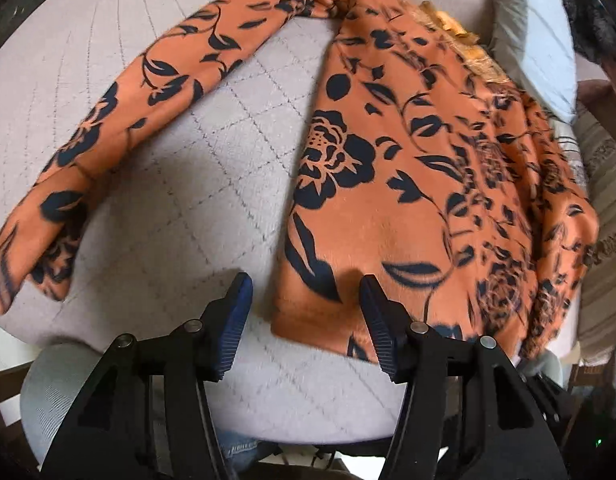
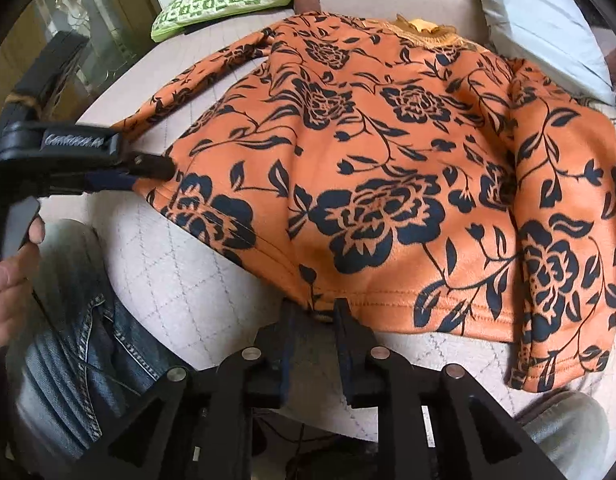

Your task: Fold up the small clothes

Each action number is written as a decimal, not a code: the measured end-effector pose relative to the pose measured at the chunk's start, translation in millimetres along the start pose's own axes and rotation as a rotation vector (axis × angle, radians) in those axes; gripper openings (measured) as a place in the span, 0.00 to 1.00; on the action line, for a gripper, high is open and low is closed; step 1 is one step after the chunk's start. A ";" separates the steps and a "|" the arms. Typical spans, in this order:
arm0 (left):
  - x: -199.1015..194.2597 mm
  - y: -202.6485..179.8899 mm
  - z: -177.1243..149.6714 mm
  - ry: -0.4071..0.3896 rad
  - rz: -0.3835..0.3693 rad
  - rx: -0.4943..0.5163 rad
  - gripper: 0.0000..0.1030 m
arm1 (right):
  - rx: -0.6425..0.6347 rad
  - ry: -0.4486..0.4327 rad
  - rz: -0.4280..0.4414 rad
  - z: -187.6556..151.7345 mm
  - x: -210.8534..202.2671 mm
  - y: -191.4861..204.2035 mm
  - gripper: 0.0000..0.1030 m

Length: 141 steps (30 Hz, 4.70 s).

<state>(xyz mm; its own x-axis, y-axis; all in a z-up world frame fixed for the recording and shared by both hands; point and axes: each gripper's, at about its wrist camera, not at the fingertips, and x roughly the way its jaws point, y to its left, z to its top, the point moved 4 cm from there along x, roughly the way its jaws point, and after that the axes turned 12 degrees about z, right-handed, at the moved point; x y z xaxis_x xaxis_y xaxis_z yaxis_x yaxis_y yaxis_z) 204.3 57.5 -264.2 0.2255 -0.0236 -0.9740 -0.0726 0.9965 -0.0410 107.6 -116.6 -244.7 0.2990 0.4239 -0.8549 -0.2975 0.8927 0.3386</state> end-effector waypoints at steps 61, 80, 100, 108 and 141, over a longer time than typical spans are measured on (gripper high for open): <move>-131.5 57.8 33.0 -0.246 -0.221 -0.191 0.06 | 0.298 -0.101 0.760 167.2 7.6 43.8 0.42; -130.6 -93.7 4.3 -0.154 -0.502 0.207 0.06 | 0.247 -0.214 0.643 198.7 -69.7 -6.8 0.04; -8.9 26.1 142.3 -0.052 -0.421 -0.342 0.32 | 0.295 -0.330 0.324 183.1 -72.0 -102.1 0.32; 60.2 23.9 213.1 0.063 -0.505 -0.496 0.45 | 0.247 -0.156 0.484 306.9 1.3 -94.6 0.47; 41.1 50.1 233.3 -0.079 -0.429 -0.551 0.27 | 0.341 -0.114 0.518 436.5 94.7 -130.3 0.07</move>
<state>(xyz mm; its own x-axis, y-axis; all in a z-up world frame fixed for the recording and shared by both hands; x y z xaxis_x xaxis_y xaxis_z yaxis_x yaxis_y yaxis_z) 436.6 125.1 -254.2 0.4128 -0.3793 -0.8281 -0.4387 0.7140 -0.5457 570.5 -126.0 -198.2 0.2935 0.8115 -0.5053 -0.1298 0.5575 0.8200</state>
